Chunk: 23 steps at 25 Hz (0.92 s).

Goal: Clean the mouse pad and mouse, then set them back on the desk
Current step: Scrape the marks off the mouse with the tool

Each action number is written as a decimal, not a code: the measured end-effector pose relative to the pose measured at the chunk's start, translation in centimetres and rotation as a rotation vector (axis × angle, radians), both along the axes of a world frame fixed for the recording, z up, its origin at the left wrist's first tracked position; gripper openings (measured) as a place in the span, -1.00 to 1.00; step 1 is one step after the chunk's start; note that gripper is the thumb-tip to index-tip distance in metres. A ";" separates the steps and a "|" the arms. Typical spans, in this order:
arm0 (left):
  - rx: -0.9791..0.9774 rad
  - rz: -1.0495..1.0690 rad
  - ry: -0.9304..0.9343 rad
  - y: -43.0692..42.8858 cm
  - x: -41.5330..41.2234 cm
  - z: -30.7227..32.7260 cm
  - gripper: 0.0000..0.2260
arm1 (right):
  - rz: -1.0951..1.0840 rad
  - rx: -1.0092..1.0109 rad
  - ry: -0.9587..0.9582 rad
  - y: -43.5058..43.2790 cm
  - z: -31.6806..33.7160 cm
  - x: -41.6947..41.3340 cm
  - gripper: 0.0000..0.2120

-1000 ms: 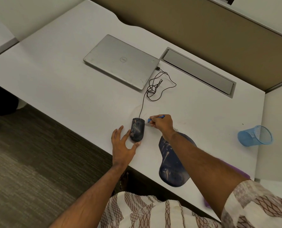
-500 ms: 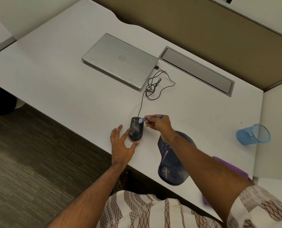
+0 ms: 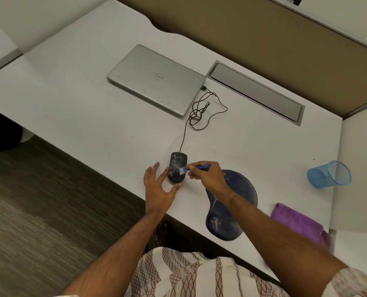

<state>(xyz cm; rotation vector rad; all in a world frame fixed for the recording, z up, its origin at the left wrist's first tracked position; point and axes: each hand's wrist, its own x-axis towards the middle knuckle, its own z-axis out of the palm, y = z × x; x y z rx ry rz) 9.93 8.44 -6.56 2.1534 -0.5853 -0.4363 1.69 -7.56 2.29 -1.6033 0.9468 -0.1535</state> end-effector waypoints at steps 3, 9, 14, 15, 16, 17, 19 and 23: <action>-0.004 -0.004 -0.019 0.1 0.0 -0.2 -0.40 | 0.094 -0.041 0.034 1.1 -0.4 0.0 -0.84; 0.012 -0.008 -0.029 0.1 0.0 -0.2 -0.40 | 0.127 -0.120 0.122 1.3 -1.8 -2.1 -0.84; -0.005 -0.016 -0.017 0.2 0.0 0.0 -0.39 | -0.044 0.009 -0.034 0.7 -0.7 -0.9 -0.84; -0.004 -0.019 -0.019 0.2 0.0 0.0 -0.39 | -0.066 0.028 -0.052 0.5 -0.5 -0.5 -0.83; 0.004 -0.023 -0.023 0.2 0.0 0.0 -0.38 | -0.077 0.024 -0.046 0.4 -0.5 -0.1 -0.82; 0.015 -0.028 -0.024 0.2 0.0 0.0 -0.37 | -0.076 0.007 -0.024 0.3 -0.6 0.1 -0.82; 0.026 -0.030 -0.016 0.2 0.1 0.0 -0.35 | -0.025 -0.065 0.055 0.0 -1.0 -0.1 -0.82; 0.021 -0.024 -0.021 0.2 -0.1 0.0 -0.35 | 0.189 -0.208 0.166 -1.3 -0.9 -1.0 -0.86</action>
